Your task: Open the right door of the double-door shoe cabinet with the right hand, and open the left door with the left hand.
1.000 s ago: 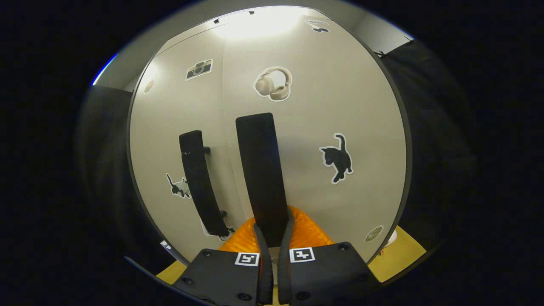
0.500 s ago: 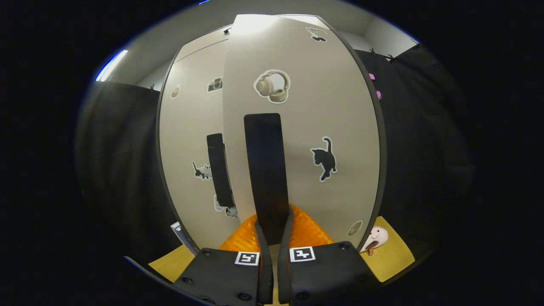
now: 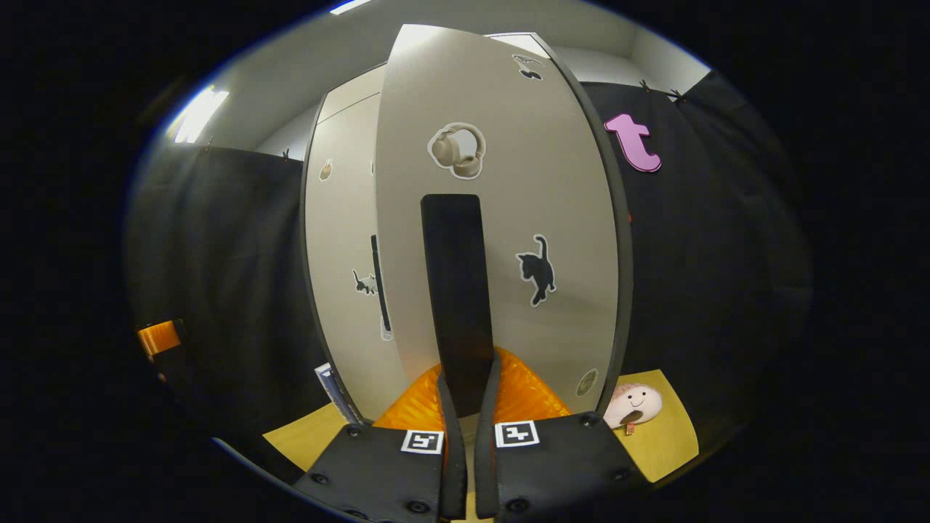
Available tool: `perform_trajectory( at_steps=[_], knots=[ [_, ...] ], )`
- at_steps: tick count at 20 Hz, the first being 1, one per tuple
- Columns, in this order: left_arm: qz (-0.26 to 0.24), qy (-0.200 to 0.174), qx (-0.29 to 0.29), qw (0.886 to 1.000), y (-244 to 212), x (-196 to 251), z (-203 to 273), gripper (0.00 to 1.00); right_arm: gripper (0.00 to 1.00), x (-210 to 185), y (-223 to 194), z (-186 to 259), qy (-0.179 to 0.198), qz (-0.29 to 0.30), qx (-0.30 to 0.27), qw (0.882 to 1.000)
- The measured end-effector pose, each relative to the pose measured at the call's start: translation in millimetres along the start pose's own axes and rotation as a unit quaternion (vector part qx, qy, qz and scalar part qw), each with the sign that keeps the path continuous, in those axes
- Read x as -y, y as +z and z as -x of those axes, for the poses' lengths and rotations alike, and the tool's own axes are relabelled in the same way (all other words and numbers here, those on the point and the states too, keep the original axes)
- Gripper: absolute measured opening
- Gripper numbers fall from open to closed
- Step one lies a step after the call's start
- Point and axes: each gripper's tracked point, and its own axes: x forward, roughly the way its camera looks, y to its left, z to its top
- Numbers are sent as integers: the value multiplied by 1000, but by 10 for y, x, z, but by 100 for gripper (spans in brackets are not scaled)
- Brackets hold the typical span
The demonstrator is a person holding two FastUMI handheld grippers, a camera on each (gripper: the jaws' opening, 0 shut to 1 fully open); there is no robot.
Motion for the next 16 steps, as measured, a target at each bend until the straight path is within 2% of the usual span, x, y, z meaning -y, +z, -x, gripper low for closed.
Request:
perform_trajectory(
  at_steps=[1, 2, 4, 8, 14, 16],
  knots=[
    [-4, 3, 3, 1000, 21, -1, 4, 92, 13, 17, -2, 42, 8, -1, 1, 1000],
    [-8, 5, 7, 1000, 52, 9, 6, 94, 13, 29, -3, 54, 15, 0, 1, 1000],
    [-11, 4, 12, 1000, 72, 66, 18, 94, 13, 49, 5, 100, 32, -10, 1, 999],
    [-16, -14, 11, 1000, 67, 210, 68, 94, 13, 95, 14, 176, 57, -29, -2, 998],
    [-15, -33, 0, 999, 15, 327, 85, 95, 14, 208, 47, 282, 73, -26, 9, 997],
    [-16, -30, 4, 999, 19, 331, 99, 94, 22, 284, 71, 324, 61, -9, 17, 998]
  ],
)
